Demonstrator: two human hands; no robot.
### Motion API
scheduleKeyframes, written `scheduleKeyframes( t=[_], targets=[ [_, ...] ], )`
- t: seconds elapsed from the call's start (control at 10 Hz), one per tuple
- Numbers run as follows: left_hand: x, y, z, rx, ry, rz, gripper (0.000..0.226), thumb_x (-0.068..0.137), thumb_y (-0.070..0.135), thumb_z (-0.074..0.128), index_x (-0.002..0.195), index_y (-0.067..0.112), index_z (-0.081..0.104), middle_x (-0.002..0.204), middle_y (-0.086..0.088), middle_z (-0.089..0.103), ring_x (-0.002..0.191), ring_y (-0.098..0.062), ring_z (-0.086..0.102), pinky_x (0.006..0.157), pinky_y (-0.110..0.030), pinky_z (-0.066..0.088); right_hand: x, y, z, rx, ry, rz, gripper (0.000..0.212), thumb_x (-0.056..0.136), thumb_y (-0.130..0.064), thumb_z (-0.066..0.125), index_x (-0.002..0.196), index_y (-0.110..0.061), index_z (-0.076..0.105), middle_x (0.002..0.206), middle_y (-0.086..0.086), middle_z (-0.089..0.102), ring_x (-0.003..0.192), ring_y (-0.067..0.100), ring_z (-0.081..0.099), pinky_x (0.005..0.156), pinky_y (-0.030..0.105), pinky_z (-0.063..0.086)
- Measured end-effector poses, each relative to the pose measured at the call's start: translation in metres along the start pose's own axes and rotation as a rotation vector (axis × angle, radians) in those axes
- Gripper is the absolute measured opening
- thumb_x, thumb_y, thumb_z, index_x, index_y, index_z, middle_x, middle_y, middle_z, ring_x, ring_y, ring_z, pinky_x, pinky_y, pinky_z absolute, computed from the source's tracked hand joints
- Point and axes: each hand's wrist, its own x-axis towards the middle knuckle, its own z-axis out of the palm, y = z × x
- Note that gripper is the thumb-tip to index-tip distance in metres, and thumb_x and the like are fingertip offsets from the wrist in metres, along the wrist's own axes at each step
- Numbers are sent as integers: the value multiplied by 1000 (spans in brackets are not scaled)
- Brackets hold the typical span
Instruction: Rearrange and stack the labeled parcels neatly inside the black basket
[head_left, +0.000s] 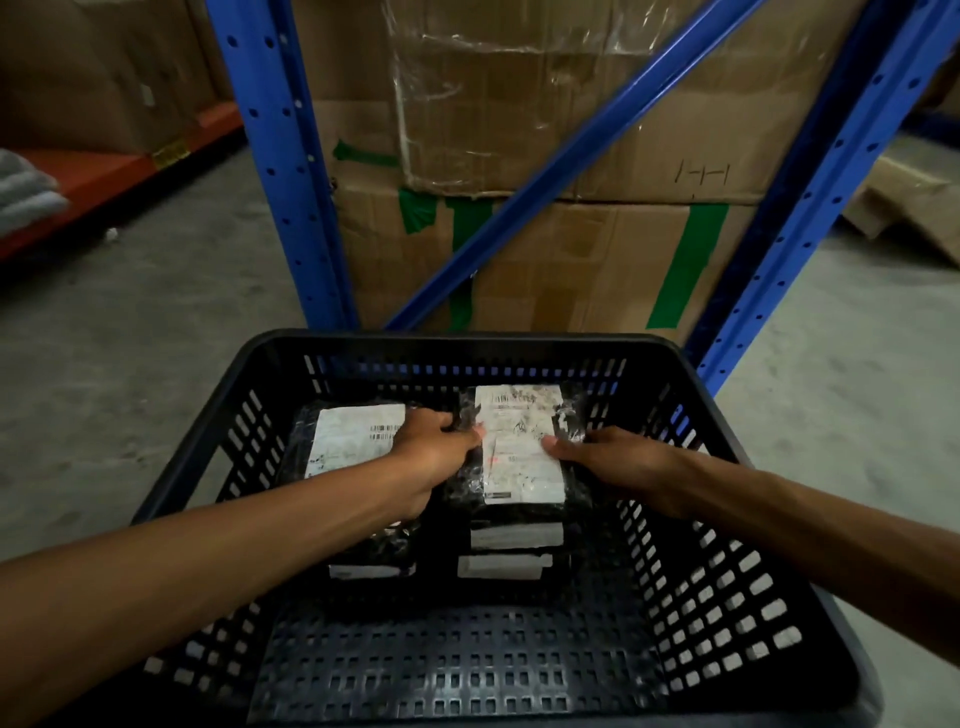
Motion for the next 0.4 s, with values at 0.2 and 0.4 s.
scheduleKeyframes(
  t=[0.2, 0.4],
  targets=[
    [2, 1, 15, 381, -63, -37, 31, 89, 10, 55, 119, 2, 59, 115, -12, 64, 109, -29, 62, 76, -32, 49, 20, 9, 20, -285, -74, -42, 50, 101, -40, 41, 143, -13, 47, 147, 4, 50, 135, 23, 47, 116, 29, 31],
    [-42, 18, -8, 437, -224, 22, 68, 88, 30, 57, 150, 11, 36, 147, -11, 48, 121, -23, 56, 96, -32, 48, 0, -11, 5, -449, 281, -216, 57, 90, -45, 61, 139, -17, 50, 125, 3, 68, 109, 19, 65, 85, 23, 47]
  ],
)
